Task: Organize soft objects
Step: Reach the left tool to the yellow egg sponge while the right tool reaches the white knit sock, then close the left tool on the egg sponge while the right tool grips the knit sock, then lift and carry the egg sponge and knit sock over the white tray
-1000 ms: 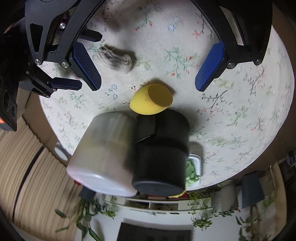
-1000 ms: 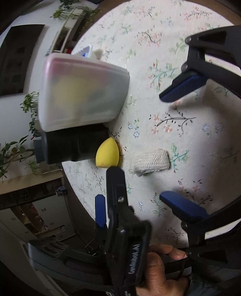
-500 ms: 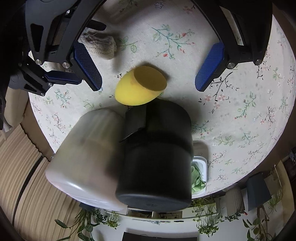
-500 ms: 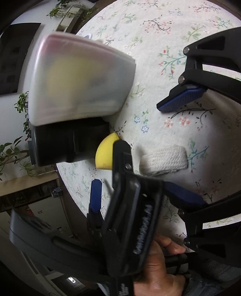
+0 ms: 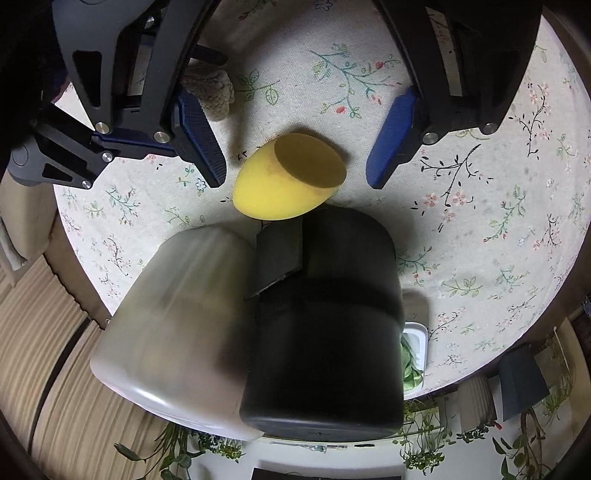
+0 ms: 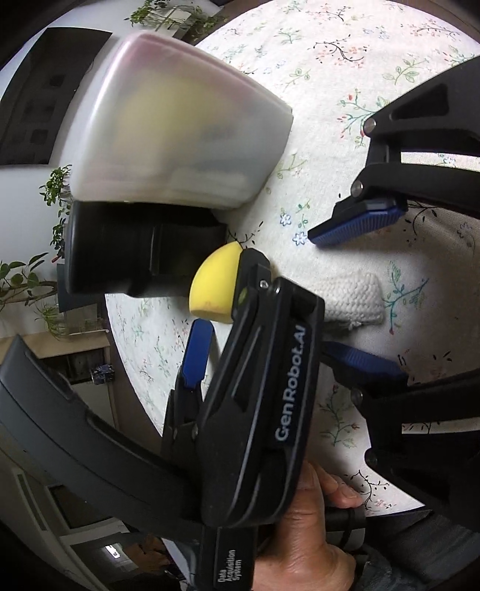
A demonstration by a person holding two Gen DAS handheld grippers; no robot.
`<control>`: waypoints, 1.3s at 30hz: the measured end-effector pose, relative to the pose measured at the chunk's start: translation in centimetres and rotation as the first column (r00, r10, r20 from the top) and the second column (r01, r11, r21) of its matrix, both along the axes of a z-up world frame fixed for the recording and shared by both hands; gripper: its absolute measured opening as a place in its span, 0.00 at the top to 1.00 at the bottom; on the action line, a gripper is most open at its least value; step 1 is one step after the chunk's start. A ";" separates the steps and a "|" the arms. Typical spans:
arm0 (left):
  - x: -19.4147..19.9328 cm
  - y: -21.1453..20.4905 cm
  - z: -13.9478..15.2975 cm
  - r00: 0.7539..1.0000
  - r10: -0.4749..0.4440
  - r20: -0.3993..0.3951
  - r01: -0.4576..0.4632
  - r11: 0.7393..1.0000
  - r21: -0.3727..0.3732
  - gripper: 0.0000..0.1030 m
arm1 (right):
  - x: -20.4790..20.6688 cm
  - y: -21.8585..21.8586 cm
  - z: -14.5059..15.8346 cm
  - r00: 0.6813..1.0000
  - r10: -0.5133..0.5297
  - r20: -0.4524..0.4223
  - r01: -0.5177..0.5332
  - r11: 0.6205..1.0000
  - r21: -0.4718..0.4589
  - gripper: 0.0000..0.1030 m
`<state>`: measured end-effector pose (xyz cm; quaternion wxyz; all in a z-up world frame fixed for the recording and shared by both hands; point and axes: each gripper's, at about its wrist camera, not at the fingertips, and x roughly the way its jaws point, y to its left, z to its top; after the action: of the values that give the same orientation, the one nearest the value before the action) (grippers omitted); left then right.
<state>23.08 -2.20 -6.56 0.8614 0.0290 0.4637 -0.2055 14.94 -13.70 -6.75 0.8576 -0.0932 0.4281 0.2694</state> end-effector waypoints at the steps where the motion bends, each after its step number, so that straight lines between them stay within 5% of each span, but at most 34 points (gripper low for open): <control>1: -0.1 0.0 0.0 1.000 -0.002 0.003 0.002 1.000 -0.001 0.30 | -0.1 0.0 0.0 1.000 0.001 0.002 -0.001 1.000 -0.004 0.46; 4: -0.3 0.2 0.1 1.000 -0.006 0.004 0.006 1.000 -0.026 0.50 | -0.6 0.4 -0.1 1.000 0.008 0.011 -0.008 1.000 -0.013 0.57; 7: -0.4 0.2 0.2 1.000 -0.002 0.006 0.003 0.999 -0.032 0.52 | -0.3 1.3 -0.5 1.000 0.012 0.009 -0.012 1.000 -0.009 0.72; 39: -6.3 2.1 2.4 0.992 0.121 0.032 -0.117 0.987 -0.106 0.55 | -2.8 -7.8 2.4 0.994 -0.110 0.028 0.110 0.994 0.013 0.74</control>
<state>16.81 -0.10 -4.12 0.8812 -0.0397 0.4366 -0.1768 12.16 -21.54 -4.37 0.8776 -0.0685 0.4188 0.2229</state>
